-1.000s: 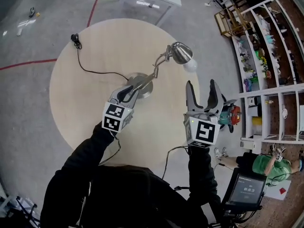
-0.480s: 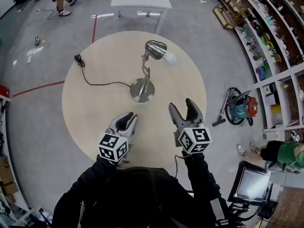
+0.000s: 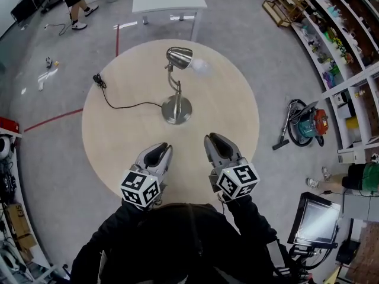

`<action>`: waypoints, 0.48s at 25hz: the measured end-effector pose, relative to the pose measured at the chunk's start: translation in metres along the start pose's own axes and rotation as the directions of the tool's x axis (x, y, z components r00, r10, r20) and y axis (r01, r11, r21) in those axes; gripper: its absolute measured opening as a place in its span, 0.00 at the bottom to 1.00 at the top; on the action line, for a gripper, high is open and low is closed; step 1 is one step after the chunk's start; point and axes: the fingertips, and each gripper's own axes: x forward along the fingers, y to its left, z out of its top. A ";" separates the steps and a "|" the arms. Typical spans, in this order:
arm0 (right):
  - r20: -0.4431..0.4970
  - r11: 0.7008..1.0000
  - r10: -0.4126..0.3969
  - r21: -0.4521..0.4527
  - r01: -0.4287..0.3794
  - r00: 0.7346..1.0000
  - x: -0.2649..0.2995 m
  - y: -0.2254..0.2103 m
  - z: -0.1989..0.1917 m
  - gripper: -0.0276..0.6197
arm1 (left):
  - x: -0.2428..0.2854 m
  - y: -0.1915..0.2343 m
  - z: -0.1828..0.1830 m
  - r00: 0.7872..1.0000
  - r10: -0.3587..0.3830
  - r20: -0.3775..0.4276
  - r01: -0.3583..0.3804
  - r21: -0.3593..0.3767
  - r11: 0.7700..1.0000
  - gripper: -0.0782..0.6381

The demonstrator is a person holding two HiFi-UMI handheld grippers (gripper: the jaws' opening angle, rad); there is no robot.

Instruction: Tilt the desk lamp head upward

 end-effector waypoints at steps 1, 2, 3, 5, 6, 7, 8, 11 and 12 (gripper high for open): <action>-0.001 1.000 0.012 0.022 -0.012 1.000 -0.002 0.003 -0.002 0.12 | 0.000 -0.001 -0.003 1.000 -0.003 -0.002 0.003 -0.007 1.000 0.20; -0.002 0.999 0.027 0.039 -0.027 1.000 -0.003 0.006 -0.006 0.09 | -0.001 -0.002 -0.006 1.000 -0.006 -0.003 0.006 -0.010 1.000 0.20; -0.003 0.998 0.043 0.051 -0.043 0.999 -0.004 0.011 -0.010 0.06 | -0.001 -0.003 -0.009 1.000 -0.010 -0.004 0.010 -0.011 1.000 0.20; -0.012 0.995 0.075 0.060 -0.074 0.997 -0.006 0.020 -0.017 0.05 | -0.002 -0.005 -0.013 1.000 -0.021 -0.005 0.021 -0.013 1.000 0.20; -0.018 0.994 0.088 0.059 -0.087 0.996 -0.006 0.024 -0.020 0.05 | -0.002 -0.005 -0.014 1.000 -0.025 -0.007 0.025 -0.017 1.000 0.20; -0.024 0.994 0.100 0.057 -0.098 0.995 -0.007 0.028 -0.021 0.05 | -0.001 -0.005 -0.015 1.000 -0.029 -0.010 0.028 -0.024 0.999 0.20; -0.028 0.993 0.108 0.056 -0.106 0.994 -0.007 0.032 -0.022 0.05 | -0.001 -0.005 -0.014 0.999 -0.031 -0.013 0.030 -0.032 0.999 0.20; -0.031 0.992 0.116 0.057 -0.114 0.993 -0.007 0.038 -0.023 0.05 | 0.001 -0.008 -0.008 0.999 -0.037 -0.007 0.037 -0.033 0.999 0.20; -0.032 0.992 0.115 0.056 -0.113 0.993 -0.006 0.039 -0.022 0.05 | 0.001 -0.009 -0.005 0.999 -0.040 -0.001 0.040 -0.031 0.999 0.20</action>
